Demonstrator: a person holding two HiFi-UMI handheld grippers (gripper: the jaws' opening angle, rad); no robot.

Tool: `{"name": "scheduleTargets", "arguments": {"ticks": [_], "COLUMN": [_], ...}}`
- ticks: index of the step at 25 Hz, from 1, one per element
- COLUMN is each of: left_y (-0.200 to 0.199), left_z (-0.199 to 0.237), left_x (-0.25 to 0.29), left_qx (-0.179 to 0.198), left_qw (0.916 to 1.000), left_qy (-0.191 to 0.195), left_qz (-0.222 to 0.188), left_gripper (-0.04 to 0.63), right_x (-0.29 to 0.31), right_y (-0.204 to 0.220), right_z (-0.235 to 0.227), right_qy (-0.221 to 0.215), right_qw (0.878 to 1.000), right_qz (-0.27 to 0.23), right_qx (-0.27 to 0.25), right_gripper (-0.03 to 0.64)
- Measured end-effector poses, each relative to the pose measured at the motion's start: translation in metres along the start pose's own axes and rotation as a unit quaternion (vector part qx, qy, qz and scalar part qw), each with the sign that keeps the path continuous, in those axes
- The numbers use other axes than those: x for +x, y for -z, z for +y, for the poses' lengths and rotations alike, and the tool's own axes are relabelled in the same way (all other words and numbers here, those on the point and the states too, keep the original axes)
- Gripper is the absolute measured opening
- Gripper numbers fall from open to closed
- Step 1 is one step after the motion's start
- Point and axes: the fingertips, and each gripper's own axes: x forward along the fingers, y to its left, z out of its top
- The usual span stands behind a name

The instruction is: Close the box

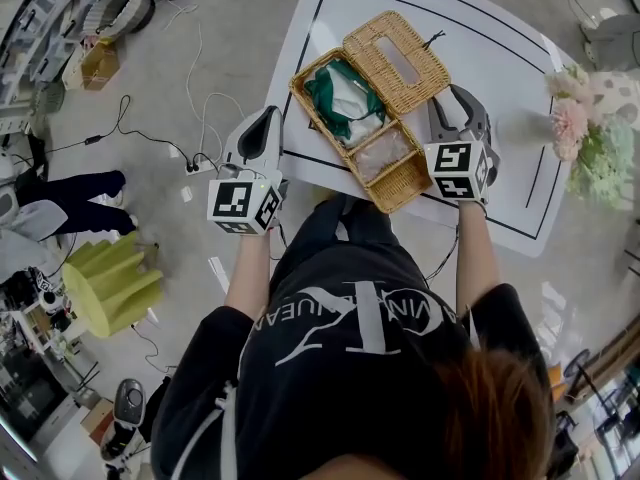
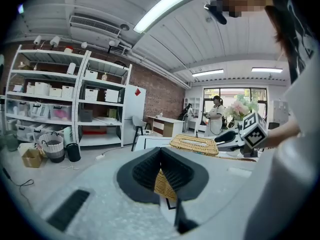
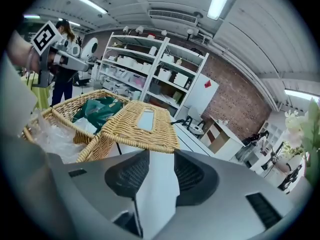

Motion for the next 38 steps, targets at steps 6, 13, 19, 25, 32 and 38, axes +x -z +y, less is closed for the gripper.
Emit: {"name": "scheduleTargets", "arguments": {"ticks": [6, 13, 19, 25, 32, 38], "left_y": [0.000, 0.000, 0.000, 0.000, 0.001, 0.004], "left_z": [0.000, -0.004, -0.007, -0.005, -0.002, -0.001], "left_x": [0.001, 0.002, 0.002, 0.001, 0.000, 0.000], "left_qx": [0.001, 0.002, 0.006, 0.006, 0.003, 0.000], "left_qw": [1.0000, 0.9999, 0.9998, 0.9997, 0.9998, 0.9997], "left_qy": [0.004, 0.013, 0.021, 0.022, 0.021, 0.024], "left_qz": [-0.002, -0.004, -0.002, -0.002, -0.004, -0.004], "left_gripper": [0.011, 0.011, 0.011, 0.011, 0.011, 0.011], "right_x": [-0.010, -0.014, -0.017, -0.020, -0.024, -0.026], "right_y": [-0.007, -0.007, -0.020, -0.030, -0.040, -0.047], "right_z": [-0.016, -0.012, -0.011, -0.011, -0.007, -0.004], "right_qy": [-0.004, -0.097, -0.142, -0.152, -0.159, -0.161], "right_qw": [0.985, 0.953, 0.932, 0.925, 0.925, 0.926], "right_qz": [-0.060, -0.109, -0.150, -0.173, -0.189, -0.192], "right_qx": [0.161, 0.265, 0.297, 0.302, 0.290, 0.284], "right_gripper": [0.070, 0.020, 0.018, 0.018, 0.018, 0.014]}}
